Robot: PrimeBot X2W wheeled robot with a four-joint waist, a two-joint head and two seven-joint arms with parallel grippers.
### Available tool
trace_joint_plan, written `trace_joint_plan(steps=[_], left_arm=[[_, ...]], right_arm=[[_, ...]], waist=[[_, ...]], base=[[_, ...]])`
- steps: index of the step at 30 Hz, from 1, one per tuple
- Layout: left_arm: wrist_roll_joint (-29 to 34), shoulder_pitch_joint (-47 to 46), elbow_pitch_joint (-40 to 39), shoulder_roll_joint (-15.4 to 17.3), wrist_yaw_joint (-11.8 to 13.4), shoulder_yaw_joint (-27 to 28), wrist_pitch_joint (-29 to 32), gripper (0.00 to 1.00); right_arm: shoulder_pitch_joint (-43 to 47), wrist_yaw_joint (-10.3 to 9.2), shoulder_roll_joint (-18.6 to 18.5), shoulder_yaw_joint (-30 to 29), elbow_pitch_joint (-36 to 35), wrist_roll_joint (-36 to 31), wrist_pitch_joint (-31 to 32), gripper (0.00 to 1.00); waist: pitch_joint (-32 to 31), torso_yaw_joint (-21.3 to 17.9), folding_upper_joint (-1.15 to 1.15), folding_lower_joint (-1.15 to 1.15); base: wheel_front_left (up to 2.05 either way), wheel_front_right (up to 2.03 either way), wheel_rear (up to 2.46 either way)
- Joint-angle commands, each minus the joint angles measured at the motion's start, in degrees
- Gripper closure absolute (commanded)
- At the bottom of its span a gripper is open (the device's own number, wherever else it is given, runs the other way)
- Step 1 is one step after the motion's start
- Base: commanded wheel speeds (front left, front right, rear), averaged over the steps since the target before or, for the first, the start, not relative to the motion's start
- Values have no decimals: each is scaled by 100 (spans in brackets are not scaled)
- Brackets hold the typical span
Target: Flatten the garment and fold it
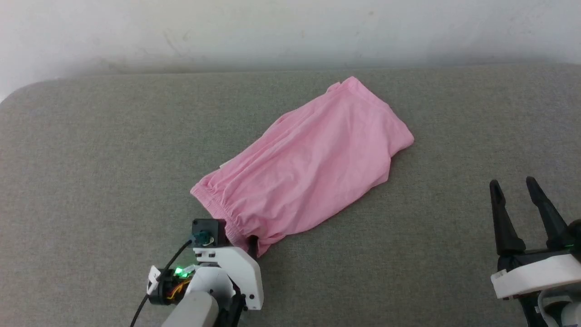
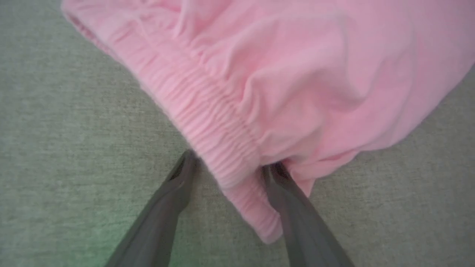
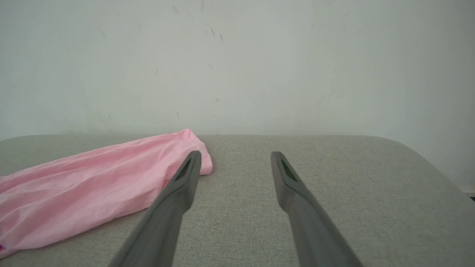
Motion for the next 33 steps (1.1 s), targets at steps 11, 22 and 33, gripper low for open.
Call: trace_joint_plan(steps=[11,22,33], left_arm=[[-235,138,-82,-175,-412,-20,-775,100],[-29,21,-973,-146,-477,-261,-991,100],[83,-240,-1171,-350,-578,-741,-929,100]], right_arm=[[-446,-11,-636,308,56,11,804,0],[-2379,-11,-1220,1253,1423,409,3308,0],[-3988,-11,-1204,1573,3575,201,4273,0]], waist=[[-78,587,0,1],[326,1244,0,1],[733,1788,0,1]], base=[[0,0,0],[0,0,0],[0,0,0]])
